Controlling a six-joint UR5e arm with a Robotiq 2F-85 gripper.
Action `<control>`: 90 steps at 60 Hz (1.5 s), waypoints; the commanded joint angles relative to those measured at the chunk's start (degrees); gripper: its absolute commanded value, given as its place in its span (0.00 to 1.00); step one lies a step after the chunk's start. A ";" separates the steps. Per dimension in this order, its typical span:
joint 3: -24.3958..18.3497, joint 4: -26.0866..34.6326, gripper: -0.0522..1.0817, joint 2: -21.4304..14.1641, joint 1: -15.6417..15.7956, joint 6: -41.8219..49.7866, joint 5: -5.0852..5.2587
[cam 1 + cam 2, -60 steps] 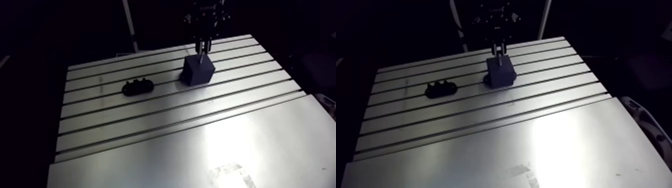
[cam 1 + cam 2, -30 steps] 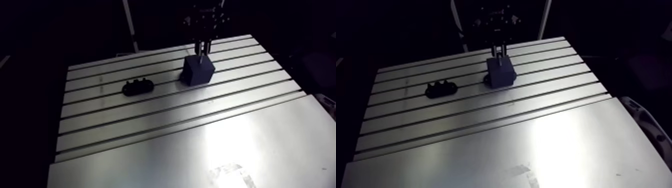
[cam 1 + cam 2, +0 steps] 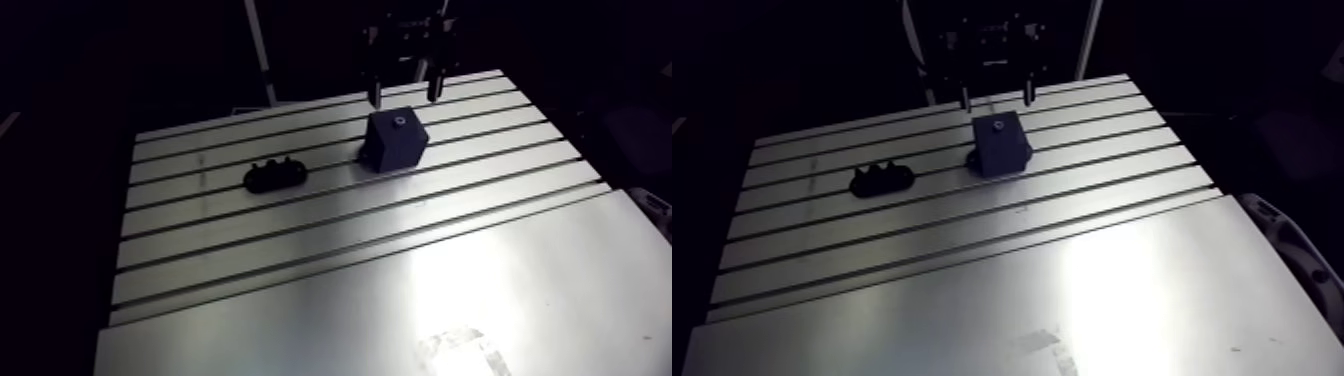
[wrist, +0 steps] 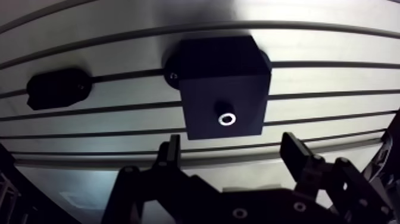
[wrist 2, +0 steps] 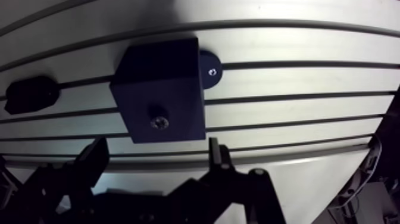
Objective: Pick up the M10 bolt and insert it into the hole until fully seated.
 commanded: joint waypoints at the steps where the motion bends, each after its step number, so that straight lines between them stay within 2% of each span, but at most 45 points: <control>1: -0.02 -0.02 0.05 -0.67 0.08 0.02 0.06; 11: -0.27 -0.02 0.05 -3.38 0.78 0.11 0.15; 20: -2.22 0.16 0.05 -9.00 2.24 0.19 0.24; 23: -2.66 0.16 0.05 -9.87 2.58 0.20 0.24; 25: -3.47 0.24 0.05 -11.77 3.60 0.27 0.55; 31: -3.94 0.24 0.05 -13.80 4.82 0.28 1.08; 37: -4.17 0.33 0.05 -17.17 7.66 0.45 2.05; 45: -3.97 0.77 0.05 -19.60 10.53 0.96 2.08; 52: -4.21 1.65 0.05 -20.93 11.33 1.40 2.24; 56: -4.96 3.91 0.05 -21.52 11.77 1.84 2.67; 68: -6.49 7.61 0.05 -21.36 11.96 1.96 3.38; 90: -9.92 11.90 0.05 -21.62 11.87 1.96 3.83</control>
